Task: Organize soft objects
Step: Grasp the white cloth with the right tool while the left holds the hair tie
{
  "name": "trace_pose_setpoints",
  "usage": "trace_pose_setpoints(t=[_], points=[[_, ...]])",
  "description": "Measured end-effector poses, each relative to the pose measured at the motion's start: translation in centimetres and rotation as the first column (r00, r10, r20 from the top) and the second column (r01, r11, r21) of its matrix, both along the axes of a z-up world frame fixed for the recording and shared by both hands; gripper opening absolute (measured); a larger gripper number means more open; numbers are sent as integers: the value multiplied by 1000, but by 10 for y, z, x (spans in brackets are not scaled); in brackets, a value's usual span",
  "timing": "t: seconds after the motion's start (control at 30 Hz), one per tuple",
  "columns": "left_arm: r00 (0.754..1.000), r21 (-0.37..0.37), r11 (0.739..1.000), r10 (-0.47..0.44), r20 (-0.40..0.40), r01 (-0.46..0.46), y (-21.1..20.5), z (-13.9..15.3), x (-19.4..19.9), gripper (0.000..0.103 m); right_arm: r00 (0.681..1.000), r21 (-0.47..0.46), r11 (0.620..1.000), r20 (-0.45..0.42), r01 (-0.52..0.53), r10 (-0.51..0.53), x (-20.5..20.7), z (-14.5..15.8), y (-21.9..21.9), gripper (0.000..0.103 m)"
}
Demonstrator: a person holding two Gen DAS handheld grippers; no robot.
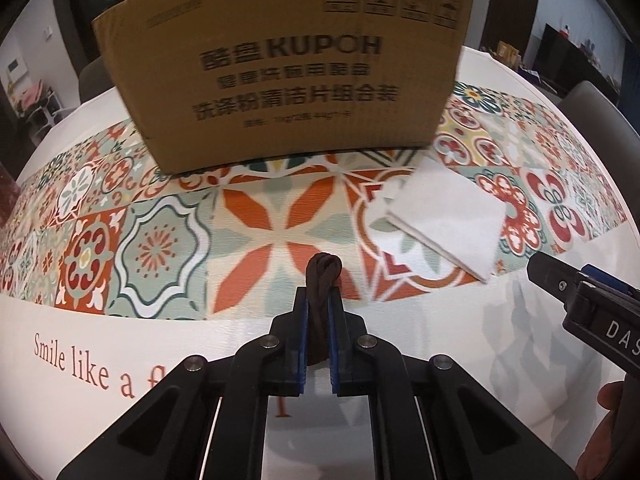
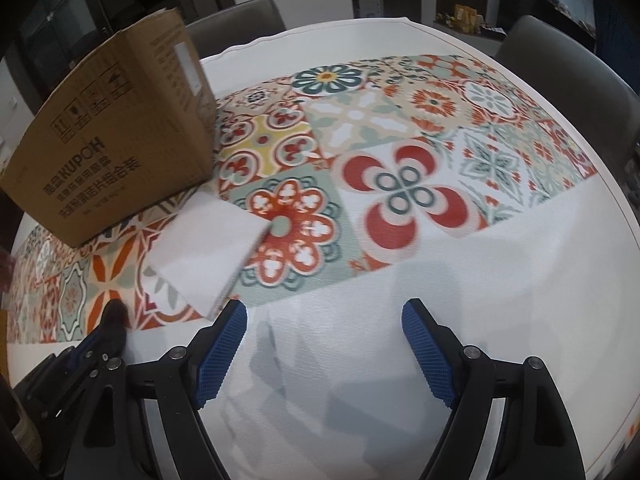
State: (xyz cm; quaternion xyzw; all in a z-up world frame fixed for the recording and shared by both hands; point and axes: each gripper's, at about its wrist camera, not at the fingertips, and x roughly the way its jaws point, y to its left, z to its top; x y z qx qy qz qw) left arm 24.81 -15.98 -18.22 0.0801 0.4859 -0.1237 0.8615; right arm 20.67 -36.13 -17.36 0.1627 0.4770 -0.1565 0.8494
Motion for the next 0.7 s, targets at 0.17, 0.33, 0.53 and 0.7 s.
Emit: trace_pose_setpoints(t=[0.17, 0.33, 0.53, 0.7], points=[[999, -11, 999, 49, -2, -49, 24, 1, 12, 10, 999, -24, 999, -2, -45, 45, 20, 2, 20, 81], [997, -9, 997, 79, 4, -79, 36, -1, 24, 10, 996, -60, 994, -3, -90, 90, 44, 3, 37, 81], [996, -7, 997, 82, 16, -82, 43, -2, 32, 10, 993, -59, 991, -18, -117, 116, 68, -4, 43, 81], [995, -14, 996, 94, 21, -94, 48, -2, 41, 10, 992, -68, 990, -22, -122, 120, 78, -11, 46, 81]])
